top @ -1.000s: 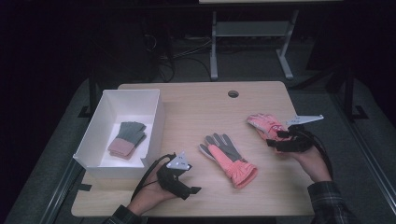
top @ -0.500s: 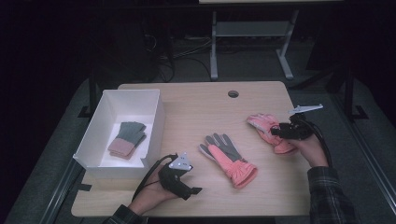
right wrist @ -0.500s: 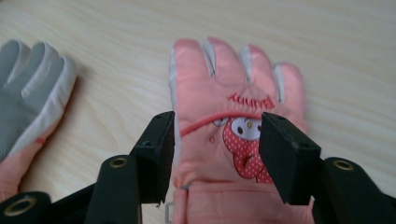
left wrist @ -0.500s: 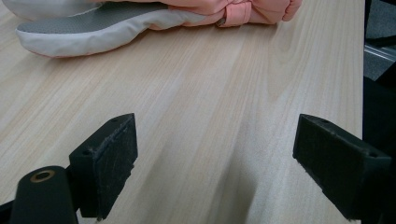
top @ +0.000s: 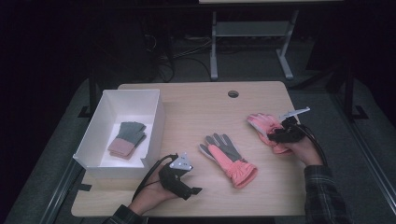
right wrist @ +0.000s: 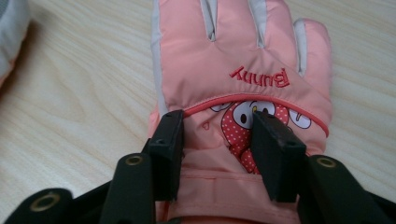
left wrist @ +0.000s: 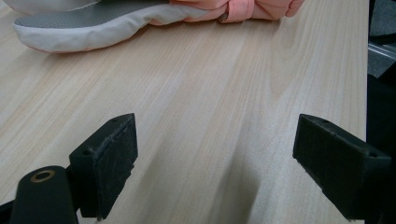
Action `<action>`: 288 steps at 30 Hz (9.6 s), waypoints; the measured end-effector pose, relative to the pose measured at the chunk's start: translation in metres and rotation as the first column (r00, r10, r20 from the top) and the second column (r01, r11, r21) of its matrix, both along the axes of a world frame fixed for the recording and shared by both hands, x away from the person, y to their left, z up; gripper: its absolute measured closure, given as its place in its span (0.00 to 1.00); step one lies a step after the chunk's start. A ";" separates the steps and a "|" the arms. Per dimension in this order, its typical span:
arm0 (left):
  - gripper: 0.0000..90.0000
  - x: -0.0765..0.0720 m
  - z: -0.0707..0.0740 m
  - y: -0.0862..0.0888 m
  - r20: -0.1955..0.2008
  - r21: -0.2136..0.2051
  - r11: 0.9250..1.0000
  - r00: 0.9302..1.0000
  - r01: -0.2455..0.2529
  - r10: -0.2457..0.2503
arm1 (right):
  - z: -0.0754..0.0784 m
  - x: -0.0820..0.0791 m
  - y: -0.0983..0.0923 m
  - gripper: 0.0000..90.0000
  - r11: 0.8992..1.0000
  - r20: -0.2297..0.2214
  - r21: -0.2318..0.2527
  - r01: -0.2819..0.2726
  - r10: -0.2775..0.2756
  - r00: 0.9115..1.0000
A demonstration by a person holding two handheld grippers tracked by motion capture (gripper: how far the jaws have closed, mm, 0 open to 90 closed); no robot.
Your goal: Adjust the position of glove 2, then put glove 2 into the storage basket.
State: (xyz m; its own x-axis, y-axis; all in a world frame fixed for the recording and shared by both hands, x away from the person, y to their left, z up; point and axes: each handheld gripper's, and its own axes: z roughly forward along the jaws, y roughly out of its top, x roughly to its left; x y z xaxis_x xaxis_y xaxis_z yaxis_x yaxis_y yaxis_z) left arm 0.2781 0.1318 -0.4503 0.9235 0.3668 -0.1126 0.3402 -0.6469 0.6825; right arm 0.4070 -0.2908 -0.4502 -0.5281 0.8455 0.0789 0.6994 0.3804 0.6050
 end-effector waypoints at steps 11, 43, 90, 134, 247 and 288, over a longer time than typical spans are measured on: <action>0.15 0.000 0.000 0.000 0.000 0.006 1.000 1.000 -0.003 0.003 | -0.001 0.001 -0.004 0.94 1.000 0.008 0.013 -0.001 0.001 1.000; 0.15 0.004 0.000 0.005 0.001 0.016 0.999 1.000 -0.028 0.028 | 0.051 -0.048 -0.002 0.96 0.990 0.057 0.140 0.016 -0.024 0.998; 0.15 0.004 -0.001 0.004 0.001 0.017 1.000 1.000 -0.025 0.025 | 0.069 -0.084 0.133 0.96 0.975 0.025 0.142 -0.170 0.168 0.985; 1.00 0.009 0.018 -0.004 -0.012 -0.001 1.000 1.000 -0.018 0.018 | 0.061 -0.083 0.060 1.00 0.966 0.192 0.174 -0.193 0.159 0.968; 1.00 0.071 0.018 -0.025 -0.072 0.016 0.989 0.986 -0.147 0.148 | 0.022 -0.133 0.110 1.00 0.906 0.097 0.218 -0.362 0.349 0.932; 0.83 0.076 0.058 -0.015 -0.076 -0.050 0.976 0.975 -0.212 0.208 | -0.001 -0.089 0.148 1.00 0.949 0.062 0.074 -0.307 0.303 0.951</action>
